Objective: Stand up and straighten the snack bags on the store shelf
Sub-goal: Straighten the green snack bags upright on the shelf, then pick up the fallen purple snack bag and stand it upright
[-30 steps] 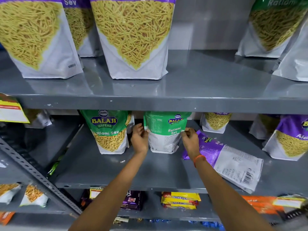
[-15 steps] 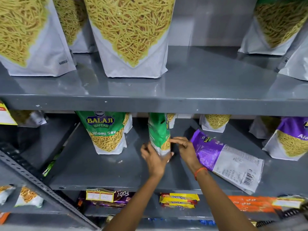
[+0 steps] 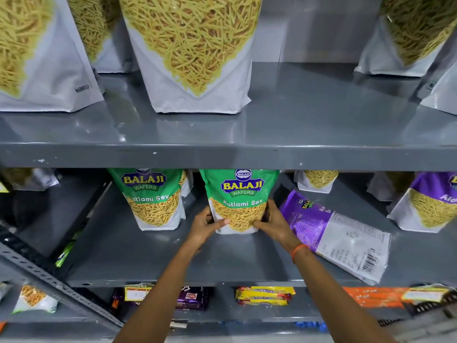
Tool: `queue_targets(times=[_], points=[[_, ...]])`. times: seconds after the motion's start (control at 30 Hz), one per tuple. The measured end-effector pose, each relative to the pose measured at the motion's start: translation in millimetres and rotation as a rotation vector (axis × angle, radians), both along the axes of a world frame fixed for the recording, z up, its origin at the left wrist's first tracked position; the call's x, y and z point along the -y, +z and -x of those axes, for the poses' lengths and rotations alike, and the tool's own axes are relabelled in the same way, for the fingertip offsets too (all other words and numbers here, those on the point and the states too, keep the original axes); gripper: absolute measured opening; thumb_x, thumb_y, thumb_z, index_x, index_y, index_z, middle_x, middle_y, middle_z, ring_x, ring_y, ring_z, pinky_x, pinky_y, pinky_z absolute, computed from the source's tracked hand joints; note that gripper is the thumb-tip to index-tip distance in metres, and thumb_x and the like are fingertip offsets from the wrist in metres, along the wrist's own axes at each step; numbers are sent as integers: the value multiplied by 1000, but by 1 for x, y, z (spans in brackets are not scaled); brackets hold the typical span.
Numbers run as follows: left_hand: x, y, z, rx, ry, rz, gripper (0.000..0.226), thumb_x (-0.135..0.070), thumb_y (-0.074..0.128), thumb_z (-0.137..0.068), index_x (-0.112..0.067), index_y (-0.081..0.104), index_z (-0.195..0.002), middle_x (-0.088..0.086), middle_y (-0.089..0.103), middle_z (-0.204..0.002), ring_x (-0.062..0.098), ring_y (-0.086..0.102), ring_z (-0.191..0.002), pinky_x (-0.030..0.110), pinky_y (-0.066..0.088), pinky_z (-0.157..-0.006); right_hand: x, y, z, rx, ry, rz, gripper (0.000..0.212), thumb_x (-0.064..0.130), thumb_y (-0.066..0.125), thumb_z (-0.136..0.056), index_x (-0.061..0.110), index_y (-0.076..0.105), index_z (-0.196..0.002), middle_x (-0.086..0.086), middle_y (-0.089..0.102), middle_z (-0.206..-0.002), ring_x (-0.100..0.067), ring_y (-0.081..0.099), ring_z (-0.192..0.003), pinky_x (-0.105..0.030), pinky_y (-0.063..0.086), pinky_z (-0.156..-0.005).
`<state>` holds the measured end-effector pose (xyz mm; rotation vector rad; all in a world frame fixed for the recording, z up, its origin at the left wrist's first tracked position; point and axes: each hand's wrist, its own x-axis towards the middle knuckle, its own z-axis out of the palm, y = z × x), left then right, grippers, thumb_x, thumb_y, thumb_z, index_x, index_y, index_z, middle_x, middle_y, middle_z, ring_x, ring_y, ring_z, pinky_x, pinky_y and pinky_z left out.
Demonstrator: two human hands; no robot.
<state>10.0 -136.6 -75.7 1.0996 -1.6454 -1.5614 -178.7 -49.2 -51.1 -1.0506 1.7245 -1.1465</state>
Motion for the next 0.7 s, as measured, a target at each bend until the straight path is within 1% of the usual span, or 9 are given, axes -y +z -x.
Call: queue_targets(times=[0.1, 0.2, 0.33, 0.4, 0.43, 0.47, 0.5, 0.57, 0.7], points=[[2, 1, 0, 20, 15, -31, 37, -12, 75, -73, -12, 57, -106, 2, 69, -97, 25, 64, -98, 24, 53, -80, -2, -5, -7, -1, -38, 45, 67, -11, 67, -72, 1, 35, -128, -22, 53, -130, -34, 49, -124, -53, 42, -105], [-16, 2, 8, 20, 84, -38, 56, -9, 73, -75, -6, 48, -125, 12, 61, -124, 28, 56, -118, 37, 47, -99, -6, 2, -9, -61, -17, 85, 69, -1, 69, -75, 4, 33, -133, -18, 49, -136, -31, 45, -129, -50, 40, -108], [-76, -5, 43, 1, 400, -95, 74, -10, 75, -74, -2, 35, -136, 15, 51, -136, 27, 48, -126, 40, 41, -106, -20, 9, 10, -452, -129, 168, 78, 15, 65, -80, 1, 21, -143, -18, 28, -152, -30, 26, -141, -40, 24, -117], [-109, -6, 74, -35, 562, -162, 52, -8, 73, -75, 3, 48, -119, 22, 60, -117, 31, 58, -108, 37, 47, -94, -32, 6, 37, -757, -65, -15, 74, 25, 58, -85, 4, 18, -144, -17, 22, -154, -30, 20, -143, -40, 17, -118], [-124, -4, 91, -56, 604, -214, 33, -7, 72, -76, 3, 54, -102, 21, 63, -97, 29, 60, -90, 33, 47, -81, -39, 4, 54, -874, -18, -150, 71, 32, 52, -89, 6, 17, -145, -14, 20, -156, -29, 17, -144, -42, 13, -119], [-133, -2, 108, -92, 609, -287, 16, -6, 70, -78, -3, 55, -82, 15, 62, -73, 23, 57, -69, 29, 44, -68, -45, 5, 69, -938, 10, -270, 67, 38, 44, -91, 8, 17, -145, -12, 20, -156, -29, 17, -144, -44, 10, -119], [-144, 1, 128, -134, 594, -385, 22, -7, 68, -79, -9, 50, -67, 4, 56, -52, 15, 49, -50, 28, 39, -56, -52, 6, 86, -967, 27, -347, 64, 43, 38, -93, 10, 20, -144, -11, 22, -156, -29, 18, -143, -47, 9, -119], [-162, 5, 166, -193, 538, -560, 38, -9, 66, -82, -15, 42, -53, -11, 40, -26, 8, 36, -34, 24, 31, -43, -63, 7, 120, -951, 45, -419, 59, 48, 29, -94, 15, 27, -142, -9, 27, -154, -31, 23, -141, -52, 11, -117], [-184, 10, 221, -251, 559, -652, 39, -5, 62, -85, -13, 44, -51, -7, 38, -17, 9, 41, -32, 27, 36, -53, -88, 5, 191, -664, 97, -556, 51, 44, 30, -93, 16, 43, -133, -13, 42, -146, -34, 41, -132, -45, 31, -112]])
